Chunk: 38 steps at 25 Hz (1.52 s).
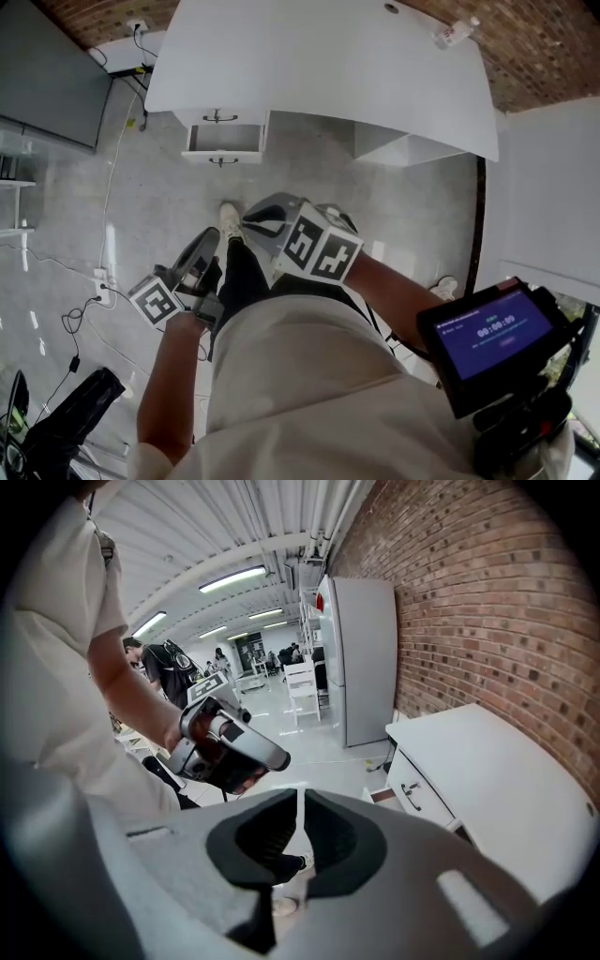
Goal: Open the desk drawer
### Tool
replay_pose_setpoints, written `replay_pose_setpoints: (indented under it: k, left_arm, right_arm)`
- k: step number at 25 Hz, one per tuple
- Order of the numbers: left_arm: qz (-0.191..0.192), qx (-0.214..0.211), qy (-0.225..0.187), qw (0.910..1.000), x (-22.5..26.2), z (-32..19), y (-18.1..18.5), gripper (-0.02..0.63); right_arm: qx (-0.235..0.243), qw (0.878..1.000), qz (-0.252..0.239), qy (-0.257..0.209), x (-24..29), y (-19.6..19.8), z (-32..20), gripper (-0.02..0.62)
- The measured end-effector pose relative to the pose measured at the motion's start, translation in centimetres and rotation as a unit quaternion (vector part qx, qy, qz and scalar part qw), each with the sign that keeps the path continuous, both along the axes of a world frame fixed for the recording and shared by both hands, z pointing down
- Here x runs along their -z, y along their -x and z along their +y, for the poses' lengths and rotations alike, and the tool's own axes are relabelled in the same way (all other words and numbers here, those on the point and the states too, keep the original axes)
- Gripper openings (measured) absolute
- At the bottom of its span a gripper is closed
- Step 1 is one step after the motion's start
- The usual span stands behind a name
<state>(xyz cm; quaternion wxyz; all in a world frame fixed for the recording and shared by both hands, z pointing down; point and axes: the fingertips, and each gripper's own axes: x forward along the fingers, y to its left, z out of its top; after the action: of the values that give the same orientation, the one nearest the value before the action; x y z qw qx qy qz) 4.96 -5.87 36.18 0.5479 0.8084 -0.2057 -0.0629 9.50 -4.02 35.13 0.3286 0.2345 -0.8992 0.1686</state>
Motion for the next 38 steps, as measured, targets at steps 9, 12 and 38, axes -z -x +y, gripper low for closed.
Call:
replay_pose_setpoints:
  k: [9,12,38]
  left_arm:
    - [-0.030,-0.026,-0.006,0.9992,3.3,0.1,-2.9,0.003]
    - [-0.050,-0.033,-0.021,0.9980,3.2,-0.1,-3.0,0.003]
    - [-0.065,-0.072,-0.028,0.9949,1.9,0.1,-4.1,0.004]
  right_arm:
    - [0.006,1.000,-0.002,-0.013,3.5,-1.9,-0.4,0.026]
    - [0.010,1.000,0.002,-0.014,3.3,-1.8,-0.2,0.026]
    - [0.001,1.000,0.009,-0.022,2.7,-2.4,-0.2,0.023]
